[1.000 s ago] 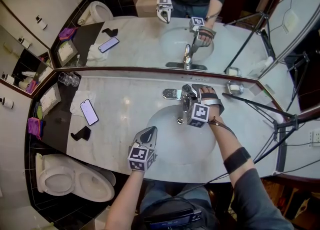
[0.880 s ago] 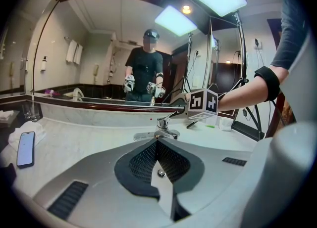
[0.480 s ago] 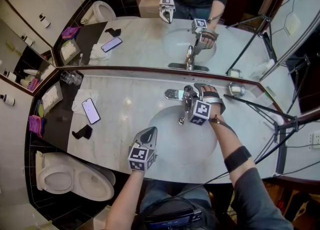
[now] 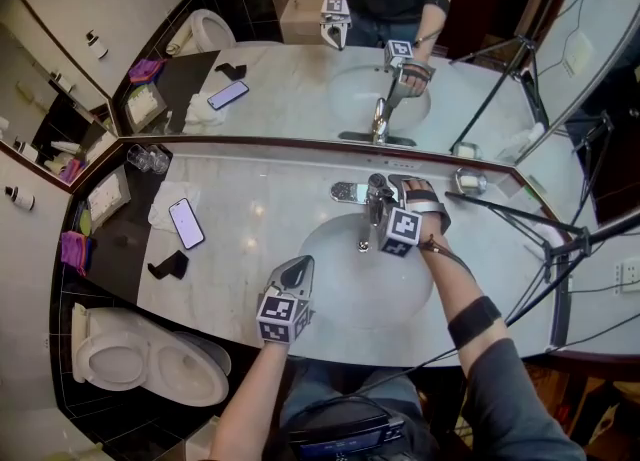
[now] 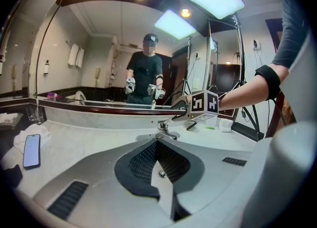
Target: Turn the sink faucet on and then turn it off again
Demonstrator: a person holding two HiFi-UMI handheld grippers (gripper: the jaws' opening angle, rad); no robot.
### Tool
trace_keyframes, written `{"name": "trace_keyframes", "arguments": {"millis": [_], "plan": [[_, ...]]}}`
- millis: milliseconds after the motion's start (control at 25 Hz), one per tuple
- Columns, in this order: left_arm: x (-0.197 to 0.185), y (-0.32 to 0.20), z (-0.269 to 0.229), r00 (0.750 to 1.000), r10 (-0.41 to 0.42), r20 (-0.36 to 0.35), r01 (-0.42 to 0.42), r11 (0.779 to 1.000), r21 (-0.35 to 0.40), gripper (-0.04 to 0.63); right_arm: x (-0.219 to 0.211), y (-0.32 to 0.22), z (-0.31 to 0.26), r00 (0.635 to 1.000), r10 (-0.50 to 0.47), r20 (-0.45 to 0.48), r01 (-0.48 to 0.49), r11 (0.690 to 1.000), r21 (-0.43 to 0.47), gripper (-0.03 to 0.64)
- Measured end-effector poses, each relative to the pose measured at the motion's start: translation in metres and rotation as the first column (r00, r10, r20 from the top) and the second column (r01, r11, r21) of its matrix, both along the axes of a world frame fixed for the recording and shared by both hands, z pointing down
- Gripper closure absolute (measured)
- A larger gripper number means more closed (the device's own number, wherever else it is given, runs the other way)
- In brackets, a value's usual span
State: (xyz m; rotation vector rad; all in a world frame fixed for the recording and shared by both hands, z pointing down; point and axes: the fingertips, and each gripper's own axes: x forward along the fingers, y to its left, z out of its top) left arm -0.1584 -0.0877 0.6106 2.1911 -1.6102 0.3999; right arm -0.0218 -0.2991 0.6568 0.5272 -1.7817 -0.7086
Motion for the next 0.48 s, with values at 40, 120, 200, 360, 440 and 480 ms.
{"name": "trace_keyframes", "arguments": {"millis": [40, 120, 200, 360, 440, 480], "plan": [[0.000, 0.002, -0.001, 1.000, 0.002, 0.000, -0.002, 1.000, 0.001, 0.607, 0.001, 0.004, -0.003, 1.000, 0.000, 0.001, 0.000, 1.000, 0.006, 0.392], [0.000, 0.003, -0.006, 1.000, 0.007, 0.000, -0.007, 1.000, 0.006, 0.607, 0.003, 0.014, -0.015, 1.000, 0.008, 0.023, -0.008, 1.000, 0.003, 0.405], [0.001, 0.003, -0.011, 1.000, 0.015, 0.001, -0.015, 1.000, 0.013, 0.607, 0.007, 0.023, -0.025, 0.999, 0.028, 0.047, -0.028, 1.000, -0.003, 0.407], [0.002, 0.005, -0.019, 1.000, 0.031, 0.002, -0.031, 0.999, 0.025, 0.607, 0.027, 0.038, -0.035, 0.993, 0.079, 0.089, -0.081, 0.997, 0.018, 0.481], [0.003, 0.004, -0.024, 0.999, 0.039, -0.001, -0.039, 0.999, 0.035, 0.607, 0.035, 0.048, -0.047, 0.985, 0.108, 0.132, -0.112, 0.993, 0.028, 0.502], [0.004, 0.004, -0.027, 0.999, 0.044, -0.001, -0.044, 0.998, 0.039, 0.607, 0.039, 0.053, -0.054, 0.981, 0.123, 0.152, -0.129, 0.991, 0.030, 0.513]]}}
